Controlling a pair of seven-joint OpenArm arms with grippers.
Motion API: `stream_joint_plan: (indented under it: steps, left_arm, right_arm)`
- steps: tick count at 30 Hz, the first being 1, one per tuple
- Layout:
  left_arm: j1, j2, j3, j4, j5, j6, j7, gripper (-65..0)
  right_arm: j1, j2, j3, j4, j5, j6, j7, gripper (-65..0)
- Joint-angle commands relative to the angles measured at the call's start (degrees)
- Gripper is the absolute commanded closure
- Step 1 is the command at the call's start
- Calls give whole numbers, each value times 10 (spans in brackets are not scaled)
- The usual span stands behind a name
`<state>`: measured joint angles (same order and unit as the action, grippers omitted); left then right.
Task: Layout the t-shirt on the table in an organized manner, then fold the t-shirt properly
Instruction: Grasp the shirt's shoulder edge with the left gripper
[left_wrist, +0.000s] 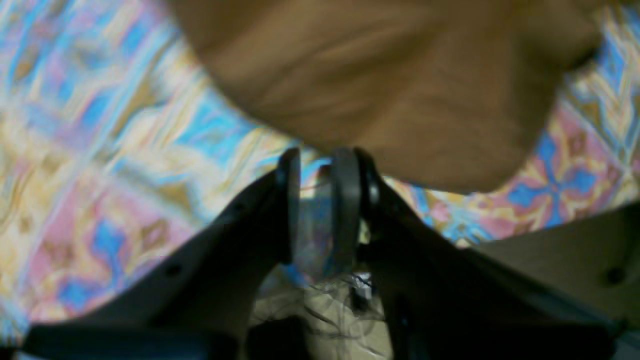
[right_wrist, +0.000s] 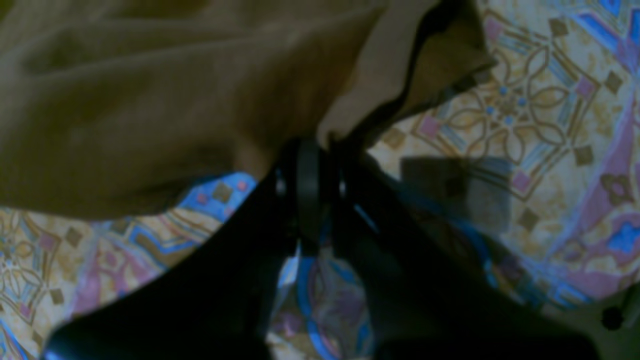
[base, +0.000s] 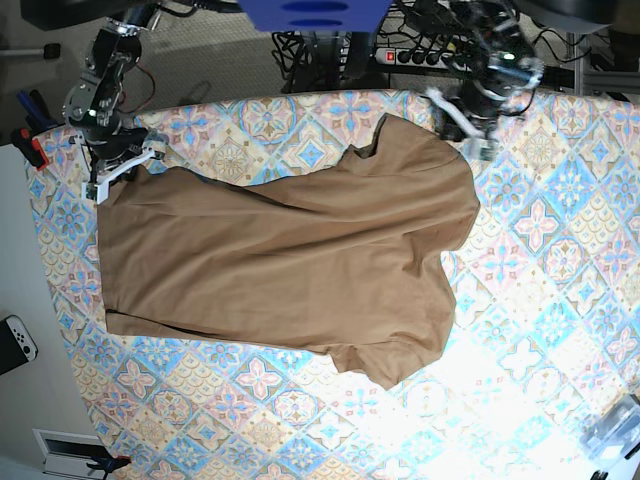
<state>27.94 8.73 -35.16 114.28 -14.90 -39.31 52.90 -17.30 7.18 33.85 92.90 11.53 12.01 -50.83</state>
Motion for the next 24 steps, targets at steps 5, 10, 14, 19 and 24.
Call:
stream_joint_plan:
  steps: [5,10,14,19,24]
  left_arm:
    - [-2,-48,-83,-36,-226,-7,170,-154]
    - [-21,-95,-96,-153,-288,-7,221,-245]
    - [-36,-106,-91,-203,-291,-7,199,-263]
    - [-14,-104,-38,-135,-321,-7,196,-247]
    - [-40,-103,-34,-157,-307,-7,197,-226]
  right_arm:
    - [-2,3,-1,-9,-1,3,-24,0]
    - [-3,5,-16,-9,-1,3,-25,0]
    - [-4,6,-43,-8,-18,3,-25,0]
    - [-1,5,-58,-7,-100,3,-20,0]
    - [-1,5,-63,-5,-113,3,-20,0]
